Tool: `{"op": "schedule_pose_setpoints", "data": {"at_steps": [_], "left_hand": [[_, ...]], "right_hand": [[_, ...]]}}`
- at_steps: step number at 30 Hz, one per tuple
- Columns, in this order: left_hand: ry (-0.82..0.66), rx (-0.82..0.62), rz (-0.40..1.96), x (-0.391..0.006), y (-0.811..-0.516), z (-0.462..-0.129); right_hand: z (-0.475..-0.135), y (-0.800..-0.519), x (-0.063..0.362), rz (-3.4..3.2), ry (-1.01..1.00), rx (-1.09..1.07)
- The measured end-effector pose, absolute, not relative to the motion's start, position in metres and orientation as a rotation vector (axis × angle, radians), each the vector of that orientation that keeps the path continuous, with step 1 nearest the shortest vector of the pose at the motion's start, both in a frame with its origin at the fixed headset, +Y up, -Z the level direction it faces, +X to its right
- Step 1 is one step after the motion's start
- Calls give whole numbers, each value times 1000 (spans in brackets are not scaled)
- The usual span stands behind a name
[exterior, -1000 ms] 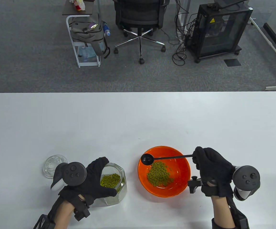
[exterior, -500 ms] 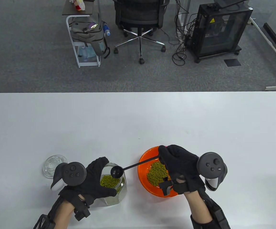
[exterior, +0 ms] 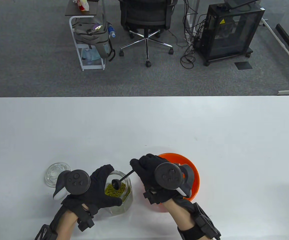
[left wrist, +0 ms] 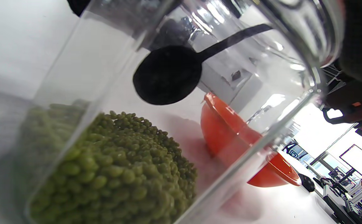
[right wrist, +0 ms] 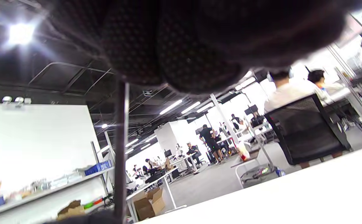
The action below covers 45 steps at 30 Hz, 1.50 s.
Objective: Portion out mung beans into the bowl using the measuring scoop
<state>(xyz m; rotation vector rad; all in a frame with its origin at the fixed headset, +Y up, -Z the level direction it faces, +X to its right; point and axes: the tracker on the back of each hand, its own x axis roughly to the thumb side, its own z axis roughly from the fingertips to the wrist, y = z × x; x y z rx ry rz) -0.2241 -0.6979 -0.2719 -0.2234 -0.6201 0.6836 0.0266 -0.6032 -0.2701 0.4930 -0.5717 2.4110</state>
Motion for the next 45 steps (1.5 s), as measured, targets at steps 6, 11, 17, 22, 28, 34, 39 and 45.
{"op": "schedule_pose_setpoints", "data": {"at_steps": [6, 11, 17, 22, 28, 34, 39, 45], "left_hand": [[-621, -224, 684, -225, -698, -272], [-621, -224, 684, -225, -698, -272], [-621, -224, 683, -225, -698, -272], [-621, -224, 684, -225, -697, -272], [-621, -224, 684, -225, -697, -272], [-620, -225, 683, -225, -697, -273], [-621, -225, 683, -225, -697, -272], [-621, -226, 681, -225, -698, -272]], "right_hand": [[-256, -614, -5, 2523, -759, 664], [-244, -621, -18, 2538, -950, 790], [-246, -628, -15, 2428, -905, 849], [-258, -645, 0, 2320, -761, 708], [-280, -657, 21, 2250, -348, 440], [-290, -664, 30, 2184, -91, 338], [-294, -665, 39, 2114, 13, 203], [-297, -670, 55, 2012, 99, 110]]}}
